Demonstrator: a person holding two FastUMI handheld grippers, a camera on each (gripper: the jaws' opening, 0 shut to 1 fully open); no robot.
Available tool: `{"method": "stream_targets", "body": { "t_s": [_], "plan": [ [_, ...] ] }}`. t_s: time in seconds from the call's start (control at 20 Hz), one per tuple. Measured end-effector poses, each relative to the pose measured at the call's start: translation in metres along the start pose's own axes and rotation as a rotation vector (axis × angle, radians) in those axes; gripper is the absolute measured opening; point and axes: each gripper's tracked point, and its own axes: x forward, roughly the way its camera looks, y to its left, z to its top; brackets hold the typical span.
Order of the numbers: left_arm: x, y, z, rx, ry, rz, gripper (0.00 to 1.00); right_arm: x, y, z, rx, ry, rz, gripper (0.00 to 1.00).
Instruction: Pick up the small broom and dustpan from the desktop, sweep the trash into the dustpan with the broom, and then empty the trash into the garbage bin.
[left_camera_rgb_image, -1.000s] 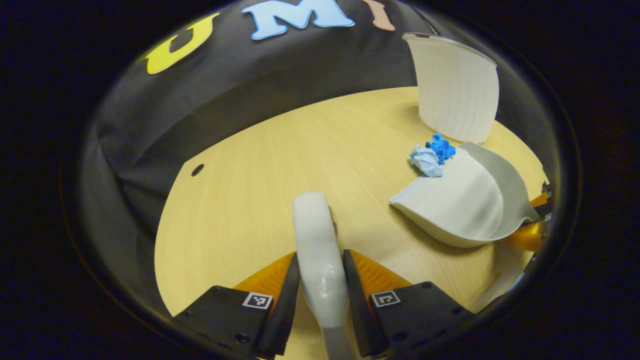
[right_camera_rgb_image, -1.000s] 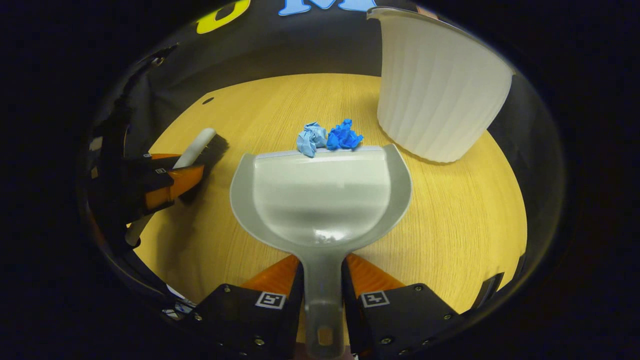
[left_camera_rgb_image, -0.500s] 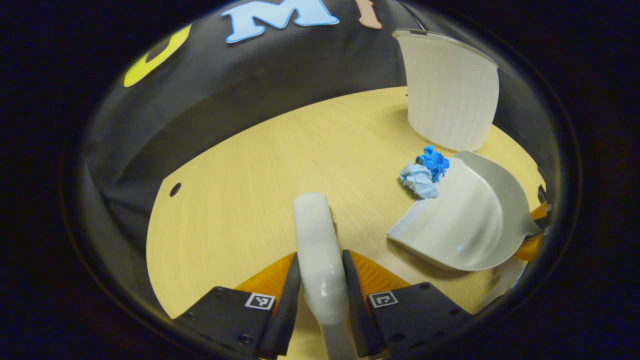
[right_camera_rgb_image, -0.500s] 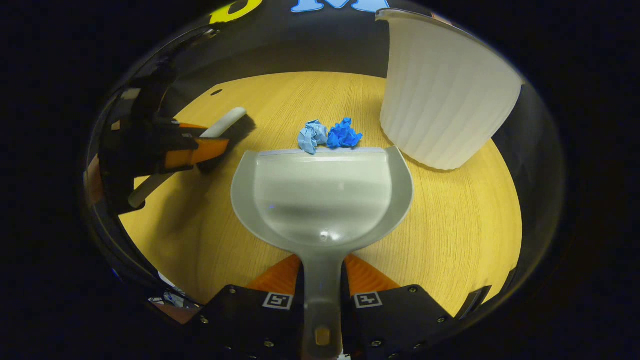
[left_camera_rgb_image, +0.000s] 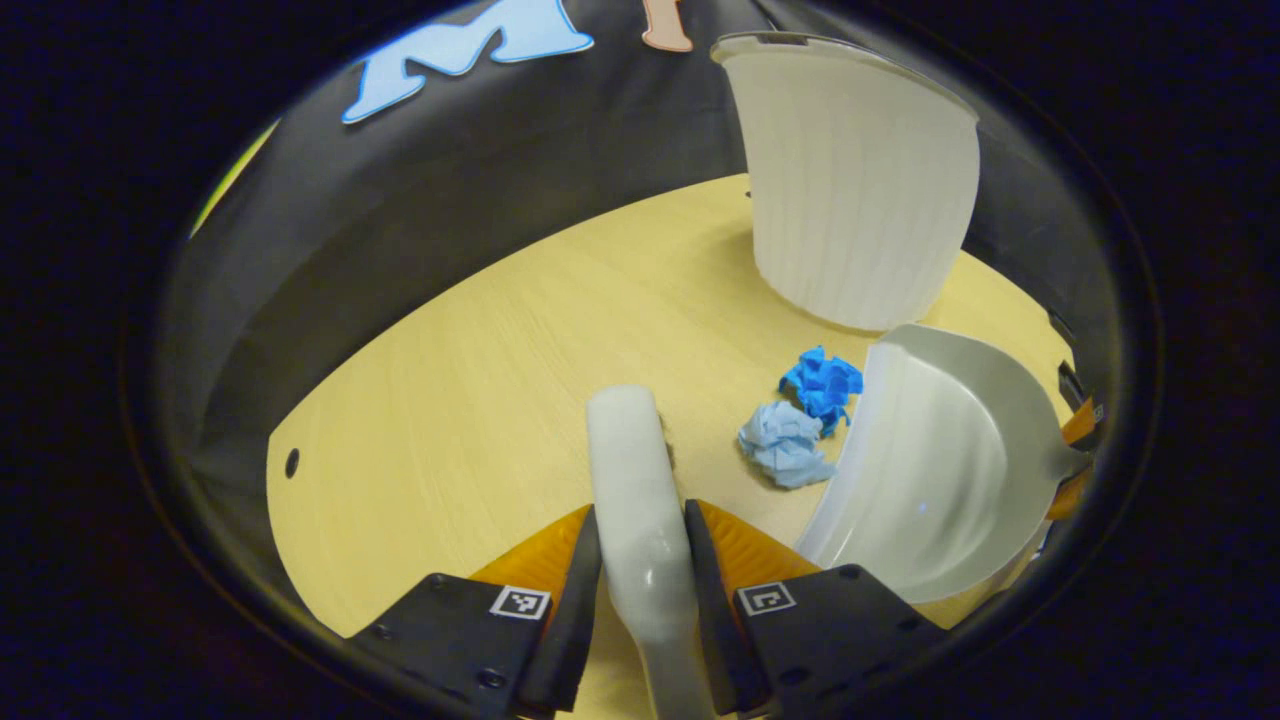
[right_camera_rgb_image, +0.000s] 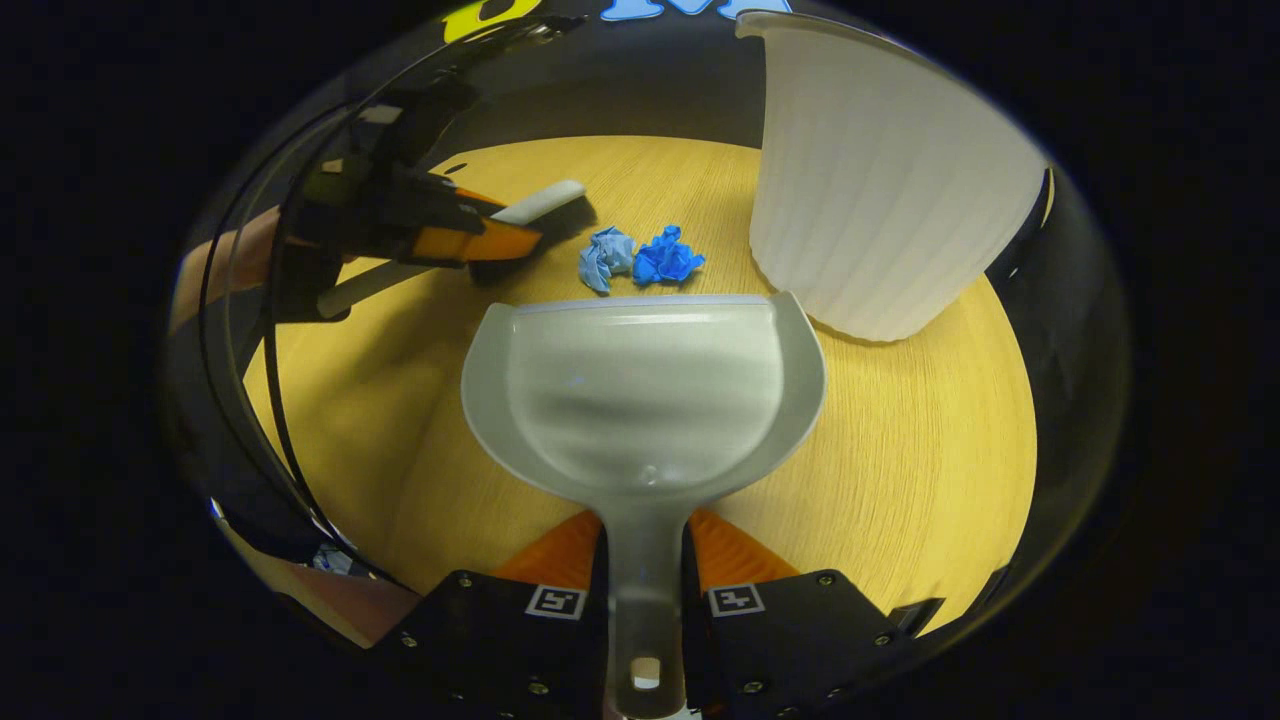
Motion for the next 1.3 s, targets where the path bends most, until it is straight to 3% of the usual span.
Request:
{"method": "stream_targets", "body": {
  "t_s": [0.35,0.75,1.1,1.3],
  "plan": [
    [0.011,-0.044,0.033,0.158,0.020,-0.151,0.56,-0.003,-0.003,0.000,-0.018,0.018,0.008,0.30],
    [-0.018,-0.078,0.056,0.273,0.015,-0.356,0.55,-0.014,0.002,0.009,-0.014,0.001,0.014,0.30],
    [-0.040,-0.083,0.068,0.261,0.004,-0.443,0.55,-0.006,0.004,0.027,-0.003,-0.024,-0.003,0.30],
    [-0.041,-0.070,0.080,0.263,-0.006,-0.415,0.55,-0.006,0.006,0.031,0.007,-0.025,-0.016,0.30]
  ]
}}
